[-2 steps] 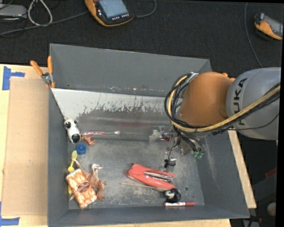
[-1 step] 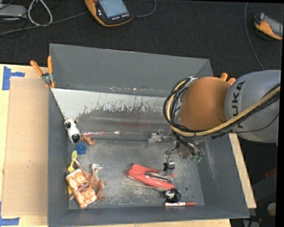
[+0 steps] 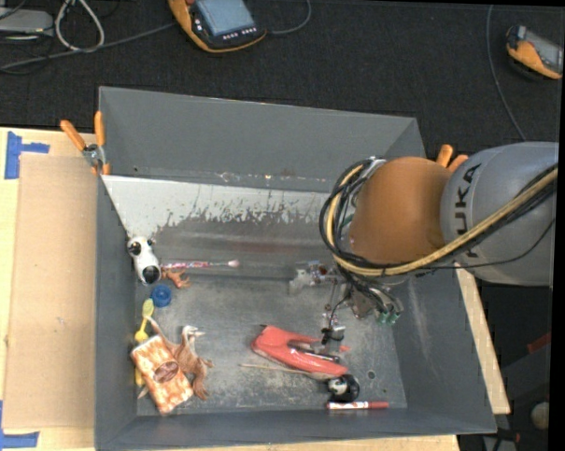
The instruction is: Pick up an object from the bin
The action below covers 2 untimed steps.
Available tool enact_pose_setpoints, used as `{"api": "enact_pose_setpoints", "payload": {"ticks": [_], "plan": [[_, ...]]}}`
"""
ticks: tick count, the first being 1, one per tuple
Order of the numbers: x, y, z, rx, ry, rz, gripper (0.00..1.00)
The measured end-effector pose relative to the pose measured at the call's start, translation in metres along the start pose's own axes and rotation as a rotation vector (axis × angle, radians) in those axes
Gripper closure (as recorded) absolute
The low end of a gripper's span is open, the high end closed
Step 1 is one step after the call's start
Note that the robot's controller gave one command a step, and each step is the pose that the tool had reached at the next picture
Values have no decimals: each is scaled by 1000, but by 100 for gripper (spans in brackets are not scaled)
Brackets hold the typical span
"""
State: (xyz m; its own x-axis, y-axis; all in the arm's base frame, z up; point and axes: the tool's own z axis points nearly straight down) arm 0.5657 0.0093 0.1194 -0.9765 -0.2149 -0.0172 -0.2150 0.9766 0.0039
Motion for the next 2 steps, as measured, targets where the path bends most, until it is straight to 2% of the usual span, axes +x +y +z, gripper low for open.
{"api": "enact_pose_setpoints", "payload": {"ticks": [1,2], "plan": [[5,-1,-42,-2,1,-137,0],[9,14,-12,-1,-1,-58,0]]}}
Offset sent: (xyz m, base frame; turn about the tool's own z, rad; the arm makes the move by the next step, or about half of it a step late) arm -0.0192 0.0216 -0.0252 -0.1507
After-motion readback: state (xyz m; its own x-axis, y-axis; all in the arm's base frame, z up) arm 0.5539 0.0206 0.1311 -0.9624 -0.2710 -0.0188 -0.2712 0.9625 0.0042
